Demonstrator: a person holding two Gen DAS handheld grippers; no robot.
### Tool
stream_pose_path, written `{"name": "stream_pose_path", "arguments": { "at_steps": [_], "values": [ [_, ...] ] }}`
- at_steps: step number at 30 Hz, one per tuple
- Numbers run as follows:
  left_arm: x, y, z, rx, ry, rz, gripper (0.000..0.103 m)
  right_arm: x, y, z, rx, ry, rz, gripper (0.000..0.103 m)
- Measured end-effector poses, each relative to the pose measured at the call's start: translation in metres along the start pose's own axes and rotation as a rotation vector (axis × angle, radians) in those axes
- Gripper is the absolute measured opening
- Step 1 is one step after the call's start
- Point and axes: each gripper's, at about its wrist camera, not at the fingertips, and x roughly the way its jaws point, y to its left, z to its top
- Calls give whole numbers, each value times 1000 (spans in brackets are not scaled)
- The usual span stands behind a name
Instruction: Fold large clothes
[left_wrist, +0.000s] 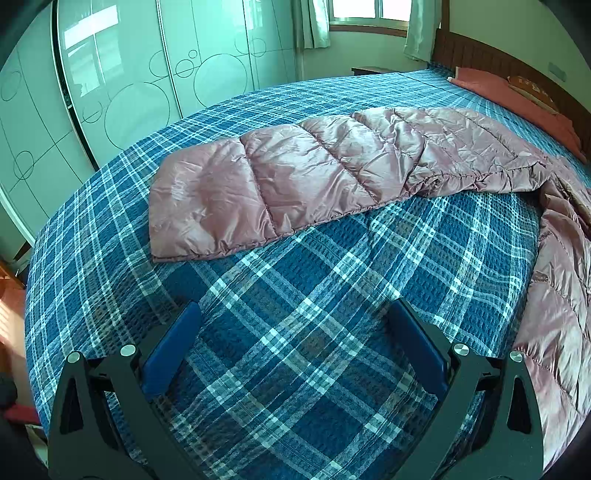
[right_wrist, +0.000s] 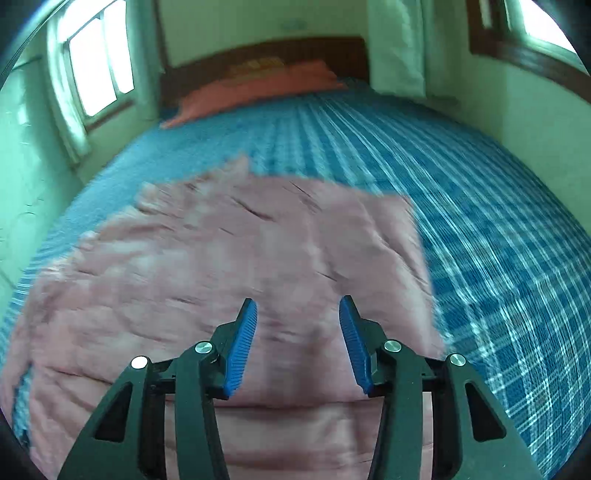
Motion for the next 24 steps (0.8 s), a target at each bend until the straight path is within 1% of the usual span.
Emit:
{"name": "stream_pose_path", "arguments": {
  "at_steps": [1, 2, 4, 7, 8, 10, 11, 12, 13, 14, 15, 16, 17, 19, 20, 21, 22, 23, 24],
  "values": [
    [0, 0, 0, 1, 0, 1, 101, 13, -8, -6, 7, 35, 23, 45],
    [1, 1, 0, 1, 0, 1, 101, 13, -8, -7, -5, 17, 33, 45],
    [0, 0, 0, -1, 0, -1, 101, 7, 1, 1, -54, 23, 16, 45],
    [-1, -2, -1, 1, -1, 1, 101, -6, 2, 21, -45, -48, 36, 45],
    [0, -1, 0, 2, -2, 3, 101, -5, 0, 30, -34, -70, 24, 48],
    [0, -1, 0, 3, -1, 5, 101, 8, -2, 39, -13, -80, 0, 48],
    [-1, -2, 1, 3, -1, 6, 101, 25, -6, 41, -5, -46, -22, 48],
    [0, -1, 1, 3, -2, 5, 101, 40, -8, 41, -2, 5, -31, 49],
    [-1, -1, 0, 2, -2, 5, 101, 50, -10, 40, -6, 26, -30, 49],
    [1, 0, 1, 1, -2, 3, 101, 48, -5, 42, -33, 15, -47, 49],
    [-1, -1, 0, 2, -3, 4, 101, 44, -2, 46, -49, 28, -61, 49],
    [0, 1, 0, 0, -3, 1, 101, 39, 2, 51, -55, 23, -56, 49],
    [0, -1, -1, 0, -4, 2, 101, 33, 5, 57, -52, -8, -31, 49],
    [0, 0, -1, 2, -5, 5, 101, 30, 7, 65, -49, -49, -42, 50],
    [1, 1, 0, 3, -5, 6, 101, 34, 9, 69, -45, -59, -55, 58],
    [1, 2, 0, 0, -4, 3, 101, 41, 7, 71, -41, -55, -62, 62],
    [-1, 0, -1, -1, -4, 1, 101, 49, 3, 72, -40, -31, -65, 65],
    [1, 1, 0, -1, -4, 1, 101, 72, 4, 69, -44, 40, -62, 67],
    [0, 0, -1, 0, -5, 3, 101, 77, 6, 66, -57, 30, -69, 68]
  ]
}}
